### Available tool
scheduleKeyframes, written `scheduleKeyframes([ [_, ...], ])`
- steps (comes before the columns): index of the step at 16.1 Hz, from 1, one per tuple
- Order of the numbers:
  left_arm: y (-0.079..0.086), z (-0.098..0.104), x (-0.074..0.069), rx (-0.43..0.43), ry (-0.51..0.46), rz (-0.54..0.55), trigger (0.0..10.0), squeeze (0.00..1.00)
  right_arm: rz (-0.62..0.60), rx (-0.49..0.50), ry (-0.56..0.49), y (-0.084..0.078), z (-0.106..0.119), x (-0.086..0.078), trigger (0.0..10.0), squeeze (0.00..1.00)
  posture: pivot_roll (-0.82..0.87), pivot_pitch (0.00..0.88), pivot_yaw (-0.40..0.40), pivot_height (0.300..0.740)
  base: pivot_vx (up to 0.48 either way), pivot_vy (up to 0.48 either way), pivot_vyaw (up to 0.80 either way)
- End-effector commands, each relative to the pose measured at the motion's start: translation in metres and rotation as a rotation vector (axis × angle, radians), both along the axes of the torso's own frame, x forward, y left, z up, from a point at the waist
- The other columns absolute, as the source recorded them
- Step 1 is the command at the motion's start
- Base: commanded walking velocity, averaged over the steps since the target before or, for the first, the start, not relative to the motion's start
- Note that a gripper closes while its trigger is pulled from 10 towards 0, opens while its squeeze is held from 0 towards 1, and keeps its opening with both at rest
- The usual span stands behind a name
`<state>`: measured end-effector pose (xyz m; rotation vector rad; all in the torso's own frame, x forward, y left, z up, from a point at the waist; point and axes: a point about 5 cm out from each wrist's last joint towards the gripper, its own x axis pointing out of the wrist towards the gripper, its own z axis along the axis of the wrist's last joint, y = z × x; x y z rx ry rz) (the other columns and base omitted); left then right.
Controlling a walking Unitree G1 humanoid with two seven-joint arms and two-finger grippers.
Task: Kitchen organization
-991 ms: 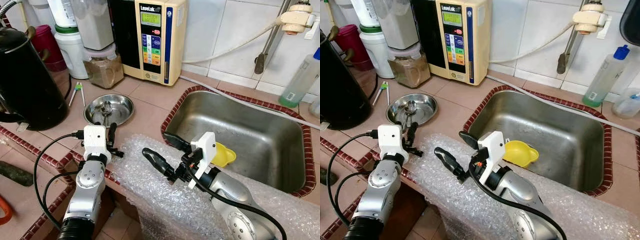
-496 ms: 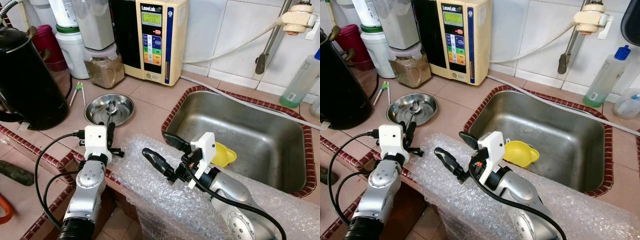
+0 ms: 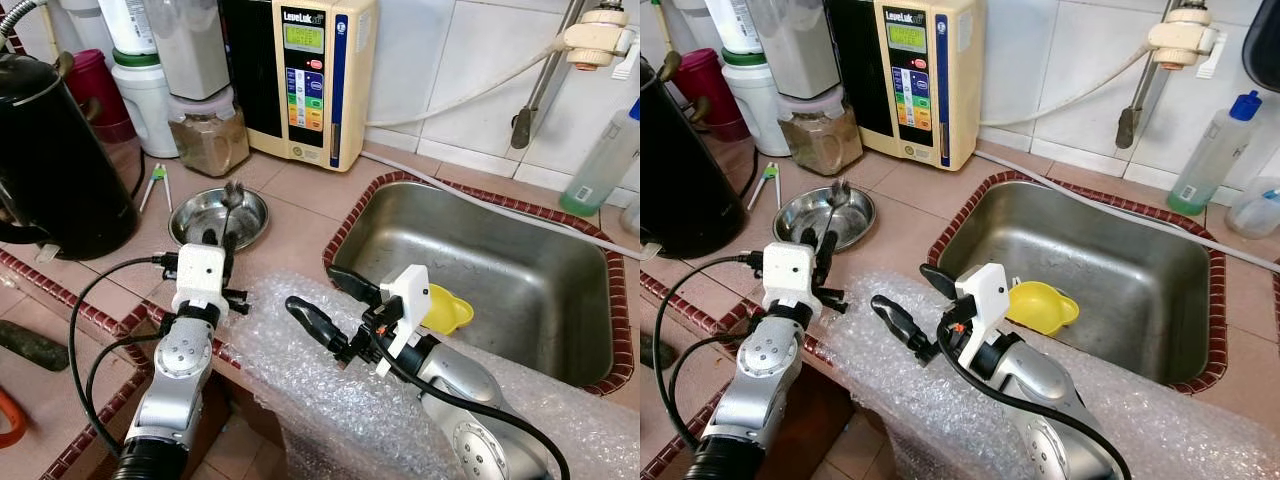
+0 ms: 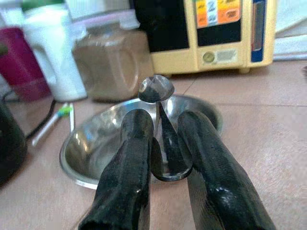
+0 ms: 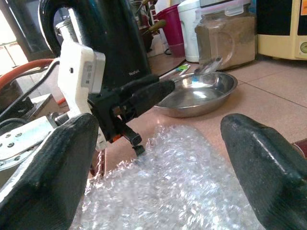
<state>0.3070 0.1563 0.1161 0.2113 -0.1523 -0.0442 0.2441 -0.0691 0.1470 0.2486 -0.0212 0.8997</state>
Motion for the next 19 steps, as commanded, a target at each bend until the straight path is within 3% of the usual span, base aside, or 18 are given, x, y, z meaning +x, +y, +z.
scheduleKeyframes([
  [1,-0.005,0.017,0.003,0.036,-0.083,-0.036,0.0,0.0,-0.01,0.006,-0.017,0.0,0.004,0.002,10.0,0.0,0.03,0.019,0.029,0.74,0.0,0.0,0.0],
  [3,-0.015,0.027,0.002,0.055,-0.133,-0.096,0.0,0.0,-0.022,0.006,-0.018,-0.001,0.003,0.004,10.0,0.0,0.03,0.019,0.03,0.74,0.0,0.0,0.0],
  [6,-0.034,0.039,0.002,0.061,-0.191,-0.24,0.0,0.0,-0.115,0.091,0.008,-0.012,0.011,0.015,10.0,0.0,0.03,0.021,0.025,0.74,0.0,0.0,0.0],
  [8,-0.038,0.042,0.004,0.039,-0.192,-0.273,0.0,0.0,-0.162,0.123,0.018,-0.019,0.013,0.021,10.0,0.0,0.03,0.02,0.024,0.74,0.0,0.0,0.0],
  [10,-0.048,0.04,0.003,0.009,-0.177,-0.364,0.0,0.0,-0.293,0.2,0.077,-0.033,0.014,0.036,10.0,0.0,0.04,0.021,0.022,0.74,0.0,0.0,0.0],
  [13,-0.064,0.038,0.0,0.0,-0.17,-0.464,0.0,0.0,-0.376,0.336,0.134,-0.047,0.02,0.046,10.0,0.0,0.02,0.019,0.029,0.74,0.0,0.0,0.0],
  [16,-0.078,0.036,-0.004,-0.01,-0.169,-0.549,0.0,0.0,-0.419,0.484,0.251,-0.054,0.017,0.055,10.0,0.0,0.02,0.017,0.03,0.74,0.0,0.0,0.0],
  [19,-0.091,0.037,-0.008,-0.021,-0.174,-0.601,0.0,0.0,-0.404,0.545,0.317,-0.054,0.014,0.067,10.0,0.0,0.02,0.019,0.032,0.74,0.0,0.0,0.0],
])
